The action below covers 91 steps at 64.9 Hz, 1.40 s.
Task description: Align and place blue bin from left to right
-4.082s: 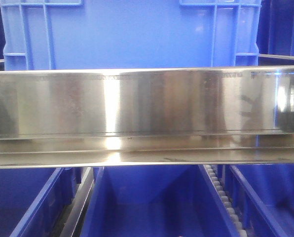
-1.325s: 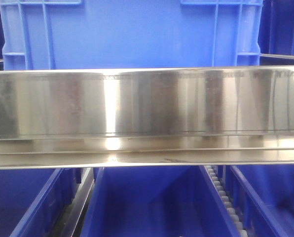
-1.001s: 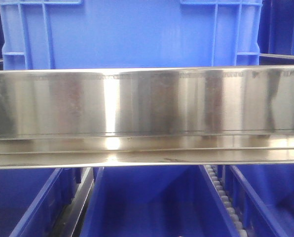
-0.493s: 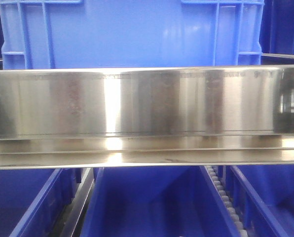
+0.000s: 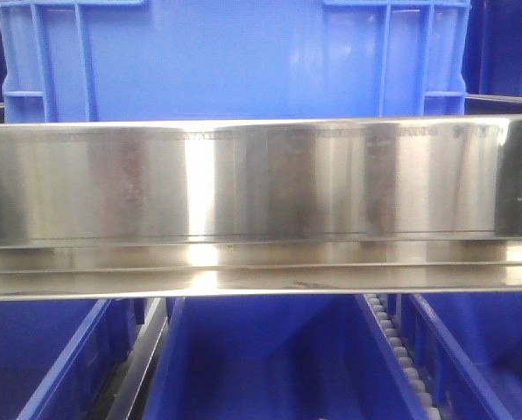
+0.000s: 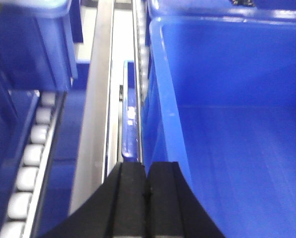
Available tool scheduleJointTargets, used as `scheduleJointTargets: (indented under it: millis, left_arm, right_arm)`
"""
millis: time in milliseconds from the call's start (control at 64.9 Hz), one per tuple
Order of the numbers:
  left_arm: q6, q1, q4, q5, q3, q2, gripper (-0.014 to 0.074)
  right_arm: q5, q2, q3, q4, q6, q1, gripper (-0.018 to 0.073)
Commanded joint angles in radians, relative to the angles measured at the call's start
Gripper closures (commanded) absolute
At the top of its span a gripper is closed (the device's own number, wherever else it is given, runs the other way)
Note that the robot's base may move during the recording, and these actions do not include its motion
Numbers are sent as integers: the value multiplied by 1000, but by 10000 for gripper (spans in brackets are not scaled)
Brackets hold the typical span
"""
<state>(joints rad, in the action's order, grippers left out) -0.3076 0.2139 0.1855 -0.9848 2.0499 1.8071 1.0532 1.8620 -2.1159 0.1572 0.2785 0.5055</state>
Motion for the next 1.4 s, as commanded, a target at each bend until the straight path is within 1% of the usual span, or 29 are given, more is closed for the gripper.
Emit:
scheduleJointTargets:
  millis: [0,185,400,431,462,508,524,570,616,678,770,847,1047,1171,1386]
  left_arm:
    - [-12,5,-8,3,13,-5,707]
    - [-12,5,-8,1,13,-5,707]
    - [-12,5,-8,-1,13,-5,707]
    - [-12,5,-8,-1,13,-5,707]
    - [-12,5,-8,-1,13,-5,707]
    - [-12,5,-8,-2,13,-5,707]
    - [-12,5,-8,-2,13,-5,707]
    - [-12,5,-8,-2,13,-5,707]
    - [-12,5,-8,-5,13,-5,707]
    - [-12,5,-8,-9,13,-5,707]
    - [-12,5,-8,-22,13,-5,707]
    - [-12,5,-8,-26,13,-5,707]
    - [-12,5,-8,-33,13,-5,707]
    - [-12,5,-8,-42,13,-5,707]
    - [-12,5,-8,-42,13,-5,707]
  right_arm:
    - [-4,4,-21,18,4,13,632]
    - [-12,17,-21,18,9,26,626]
    - [28,22,-33,30,9,34,615]
    - [39,22,-40,41,9,35,584]
    - [43,22,-45,41,9,35,529]
    - [41,22,-55,41,9,35,417]
    - [39,22,-59,41,9,35,356]
    - [30,24,-66,41,9,35,249]
    - [26,29,-75,41,15,35,195]
    - [21,35,-85,41,19,35,209]
    - [13,48,-87,39,19,35,275]
    - [13,60,-87,37,19,35,310]
    - [23,96,-87,31,19,24,313]
    - [33,115,-87,-21,19,2,313]
    - [47,129,-87,-22,19,2,313]
